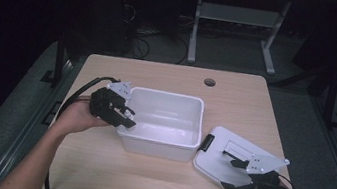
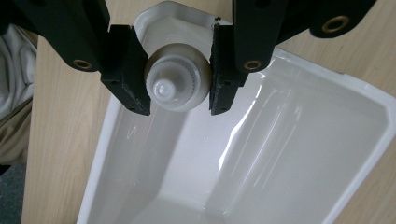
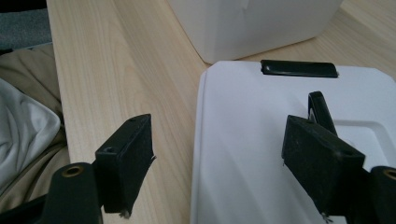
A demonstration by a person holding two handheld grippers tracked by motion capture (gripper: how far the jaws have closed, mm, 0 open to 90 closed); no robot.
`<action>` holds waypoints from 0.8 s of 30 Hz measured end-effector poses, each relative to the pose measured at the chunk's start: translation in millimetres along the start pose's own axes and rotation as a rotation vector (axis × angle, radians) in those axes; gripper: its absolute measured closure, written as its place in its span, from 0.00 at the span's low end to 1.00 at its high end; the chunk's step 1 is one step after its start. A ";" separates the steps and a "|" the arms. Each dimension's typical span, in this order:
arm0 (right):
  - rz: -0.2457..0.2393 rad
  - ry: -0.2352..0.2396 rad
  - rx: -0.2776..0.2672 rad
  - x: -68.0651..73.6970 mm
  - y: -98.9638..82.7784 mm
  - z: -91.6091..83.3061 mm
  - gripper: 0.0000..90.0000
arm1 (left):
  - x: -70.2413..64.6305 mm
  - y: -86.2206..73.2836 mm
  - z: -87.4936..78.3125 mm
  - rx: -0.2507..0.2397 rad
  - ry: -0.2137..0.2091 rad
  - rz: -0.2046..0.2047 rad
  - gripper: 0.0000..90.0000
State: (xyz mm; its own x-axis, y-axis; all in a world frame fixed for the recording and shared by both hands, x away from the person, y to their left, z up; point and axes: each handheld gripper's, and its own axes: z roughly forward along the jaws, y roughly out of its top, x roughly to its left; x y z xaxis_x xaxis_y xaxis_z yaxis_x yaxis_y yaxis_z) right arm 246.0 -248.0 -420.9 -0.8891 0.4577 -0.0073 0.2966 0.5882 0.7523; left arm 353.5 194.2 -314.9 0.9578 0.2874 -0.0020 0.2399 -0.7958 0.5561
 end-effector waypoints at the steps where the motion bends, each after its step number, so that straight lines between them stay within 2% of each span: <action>1: 0.000 0.000 0.000 0.0 0.0 0.0 0.27 | 0.1 -1.2 0.8 0.000 0.002 -0.002 0.66; 3: -0.001 0.001 0.000 0.5 0.2 0.2 0.27 | 0.2 -2.8 2.2 0.005 0.003 -0.007 0.66; 5: -0.004 0.004 -0.001 0.2 0.2 0.7 0.27 | -0.6 -2.5 3.4 0.012 0.017 0.007 0.66; 12: -0.002 0.004 0.001 0.2 0.9 0.5 0.27 | 2.1 -0.8 10.4 0.019 0.011 -0.004 0.66; 16: -0.004 0.006 0.002 -1.0 0.1 0.8 0.27 | 2.4 0.7 14.3 0.035 0.012 0.009 0.66; 24: -0.001 0.012 0.000 -1.1 -0.5 1.2 0.27 | 4.1 1.3 22.0 0.043 0.009 0.004 0.66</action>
State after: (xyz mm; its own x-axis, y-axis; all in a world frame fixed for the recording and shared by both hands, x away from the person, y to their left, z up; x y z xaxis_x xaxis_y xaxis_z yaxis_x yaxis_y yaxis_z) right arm 247.3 -248.0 -422.0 -0.8933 0.4495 -0.0001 0.2961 0.5886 0.7522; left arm 361.3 182.6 -332.5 0.9574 0.2885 0.0077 0.2427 -0.8191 0.5198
